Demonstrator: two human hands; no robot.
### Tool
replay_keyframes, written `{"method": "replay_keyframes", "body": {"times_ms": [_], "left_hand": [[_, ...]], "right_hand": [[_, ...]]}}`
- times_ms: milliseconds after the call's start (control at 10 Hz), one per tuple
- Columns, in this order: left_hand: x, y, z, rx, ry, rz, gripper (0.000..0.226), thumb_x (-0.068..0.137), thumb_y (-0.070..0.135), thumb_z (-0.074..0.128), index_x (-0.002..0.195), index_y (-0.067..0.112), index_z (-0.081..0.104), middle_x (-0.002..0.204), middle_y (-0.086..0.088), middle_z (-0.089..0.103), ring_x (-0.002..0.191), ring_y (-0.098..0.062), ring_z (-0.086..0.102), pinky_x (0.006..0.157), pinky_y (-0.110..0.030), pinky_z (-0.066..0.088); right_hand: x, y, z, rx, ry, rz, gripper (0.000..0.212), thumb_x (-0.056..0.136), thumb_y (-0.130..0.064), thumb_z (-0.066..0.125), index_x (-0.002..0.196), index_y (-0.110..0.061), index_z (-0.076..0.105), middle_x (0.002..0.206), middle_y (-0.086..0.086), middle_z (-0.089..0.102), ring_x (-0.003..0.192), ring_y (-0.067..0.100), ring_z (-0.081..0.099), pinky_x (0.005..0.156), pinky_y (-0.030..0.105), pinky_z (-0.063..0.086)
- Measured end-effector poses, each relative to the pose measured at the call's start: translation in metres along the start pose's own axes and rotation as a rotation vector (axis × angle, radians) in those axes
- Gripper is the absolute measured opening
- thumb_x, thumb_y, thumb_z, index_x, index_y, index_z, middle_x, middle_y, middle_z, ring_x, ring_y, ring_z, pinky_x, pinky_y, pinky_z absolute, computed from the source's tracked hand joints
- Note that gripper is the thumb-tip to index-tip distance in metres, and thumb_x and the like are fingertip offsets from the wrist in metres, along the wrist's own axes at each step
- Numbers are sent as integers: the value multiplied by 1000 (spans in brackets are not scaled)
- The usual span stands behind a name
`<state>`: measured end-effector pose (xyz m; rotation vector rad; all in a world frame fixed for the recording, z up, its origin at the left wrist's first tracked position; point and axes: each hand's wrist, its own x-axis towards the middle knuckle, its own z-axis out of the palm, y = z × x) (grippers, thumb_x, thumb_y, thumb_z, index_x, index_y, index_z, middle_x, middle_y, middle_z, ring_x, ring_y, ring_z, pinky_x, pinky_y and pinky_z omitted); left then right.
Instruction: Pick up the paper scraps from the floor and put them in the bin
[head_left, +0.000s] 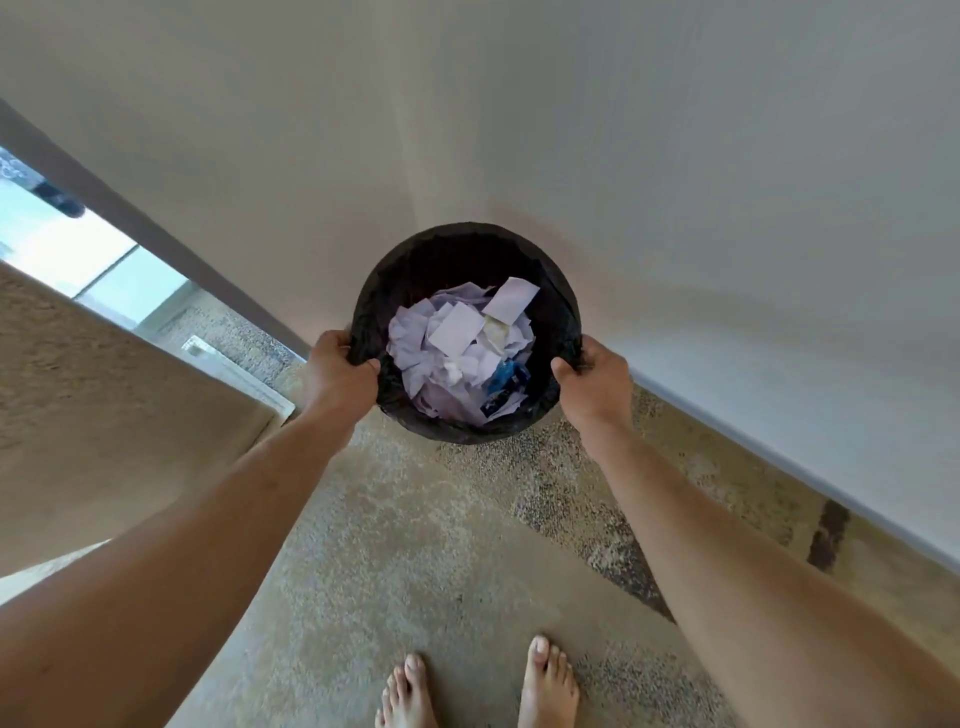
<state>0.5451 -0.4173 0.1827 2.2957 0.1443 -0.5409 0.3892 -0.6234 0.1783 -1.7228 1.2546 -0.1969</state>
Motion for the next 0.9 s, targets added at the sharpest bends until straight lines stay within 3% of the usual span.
{"method": "replay_keyframes", "body": {"times_ms": [100,200,300,400,500,600,700,800,900], "left_hand": [[9,-6,8,-1,0,-20,23,82,11,65,99,22,56,93,-6,66,89,-32,65,76,-48,60],[15,-13,14,-4,16,-27,27,87,7,61,113,16,60,96,-5,63,87,-27,62,68,-32,54],[20,-18,14,-69,-3,-30,29,88,8,63,116,17,61,97,-1,65,89,-24,64,73,-36,58],[20,-26,12,-67,-42,4,30,88,12,64,117,19,63,99,-2,69,90,-25,67,76,-38,59],[4,-27,6,125,-55,148,29,96,21,56,124,18,57,117,-5,64,107,-30,59,81,-35,50],[-20,-41,3,308,-82,317,53,103,34,43,150,14,31,159,-10,25,146,-30,23,115,-45,25],[-37,-63,1,518,-62,491,64,104,49,30,157,19,12,165,-4,3,152,-25,-1,121,-48,7],[-56,-82,-1,661,-59,600,61,104,48,25,156,19,14,165,-3,6,152,-26,-1,121,-53,6],[-74,-91,-1,719,-71,634,65,102,54,18,156,17,12,164,-4,7,151,-27,0,121,-54,5]], "right_hand": [[10,3,8,-24,-22,-13,18,88,-17,68,105,-22,70,94,-1,74,90,17,69,86,41,58],[13,7,18,-25,-63,-40,27,88,-17,68,115,-22,67,102,-1,73,100,18,68,95,44,55],[17,6,18,-3,-66,-28,35,89,-17,68,124,-22,64,111,1,72,107,19,66,99,41,52],[15,13,17,-32,-87,-91,34,92,-23,64,126,-25,61,110,-2,72,105,16,67,95,36,54],[-3,20,20,-93,-74,-187,35,100,-42,46,131,-28,53,115,-5,67,111,17,62,90,35,54],[-23,40,21,-289,40,-301,56,103,-51,27,147,-19,36,149,4,45,140,22,37,115,49,33],[-43,56,15,-587,80,-408,63,103,-52,25,154,-15,20,160,6,24,149,22,16,121,44,15],[-62,63,10,-750,33,-486,66,103,-52,23,155,-14,10,163,6,11,151,22,2,121,41,2],[-75,60,5,-784,2,-501,69,102,-54,20,155,-13,7,163,8,8,151,22,0,122,41,0]]}}
